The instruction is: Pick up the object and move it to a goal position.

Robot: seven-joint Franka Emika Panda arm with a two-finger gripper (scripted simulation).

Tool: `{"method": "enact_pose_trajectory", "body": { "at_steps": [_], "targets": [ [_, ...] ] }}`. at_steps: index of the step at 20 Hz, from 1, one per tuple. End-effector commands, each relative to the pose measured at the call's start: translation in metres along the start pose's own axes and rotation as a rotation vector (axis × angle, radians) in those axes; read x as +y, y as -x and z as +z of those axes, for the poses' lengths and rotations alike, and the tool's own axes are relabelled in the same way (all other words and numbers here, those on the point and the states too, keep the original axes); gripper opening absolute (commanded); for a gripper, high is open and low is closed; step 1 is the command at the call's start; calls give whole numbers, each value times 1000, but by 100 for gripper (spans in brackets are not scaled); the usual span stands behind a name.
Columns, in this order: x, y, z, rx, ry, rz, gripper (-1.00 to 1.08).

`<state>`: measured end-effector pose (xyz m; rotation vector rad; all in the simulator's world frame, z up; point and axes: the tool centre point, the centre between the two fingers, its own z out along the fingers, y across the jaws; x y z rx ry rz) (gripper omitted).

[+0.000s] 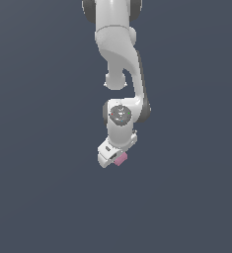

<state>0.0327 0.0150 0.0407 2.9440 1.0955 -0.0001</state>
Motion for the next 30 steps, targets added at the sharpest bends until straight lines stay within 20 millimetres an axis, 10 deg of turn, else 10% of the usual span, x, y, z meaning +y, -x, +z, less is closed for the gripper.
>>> {"method": "enact_pose_trajectory", "body": {
  "at_steps": [1, 13, 30],
  "targets": [
    [0, 0, 0, 0, 0, -1, -100],
    [5, -9, -30, 0, 0, -1, -100],
    [32, -53, -177, 1, -1, -1, -100]
  ]
}}
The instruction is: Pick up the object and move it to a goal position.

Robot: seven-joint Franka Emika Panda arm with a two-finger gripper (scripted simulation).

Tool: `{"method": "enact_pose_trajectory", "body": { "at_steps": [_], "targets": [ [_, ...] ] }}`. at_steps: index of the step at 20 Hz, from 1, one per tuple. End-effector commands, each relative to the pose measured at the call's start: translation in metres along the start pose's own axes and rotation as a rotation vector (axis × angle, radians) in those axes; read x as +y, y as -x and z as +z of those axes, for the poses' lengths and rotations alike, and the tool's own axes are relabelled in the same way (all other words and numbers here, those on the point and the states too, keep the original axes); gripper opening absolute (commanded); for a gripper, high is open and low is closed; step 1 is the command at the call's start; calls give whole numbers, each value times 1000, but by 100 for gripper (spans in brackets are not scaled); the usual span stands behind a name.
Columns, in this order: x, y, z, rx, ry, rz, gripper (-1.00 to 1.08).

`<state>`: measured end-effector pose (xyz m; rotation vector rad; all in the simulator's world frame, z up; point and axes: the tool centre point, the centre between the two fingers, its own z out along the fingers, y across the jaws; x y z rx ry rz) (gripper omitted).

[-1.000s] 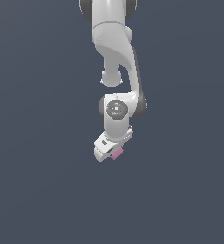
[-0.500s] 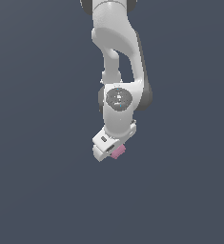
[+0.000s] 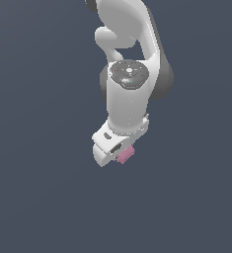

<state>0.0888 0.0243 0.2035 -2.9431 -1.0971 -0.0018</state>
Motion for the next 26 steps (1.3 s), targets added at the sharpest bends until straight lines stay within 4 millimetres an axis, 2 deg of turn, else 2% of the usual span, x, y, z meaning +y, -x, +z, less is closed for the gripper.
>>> {"method": "enact_pose_trajectory", "body": {
  "at_steps": [1, 7, 12, 18, 26],
  "targets": [
    [4, -7, -23, -1, -1, 0, -100],
    [13, -21, -65, -1, -1, 0, -100],
    [19, -29, -88, -1, 0, 1, -100],
    [23, -34, -103, -1, 0, 1, -100],
    [24, -37, -110, -1, 0, 1, -100]
  ]
}}
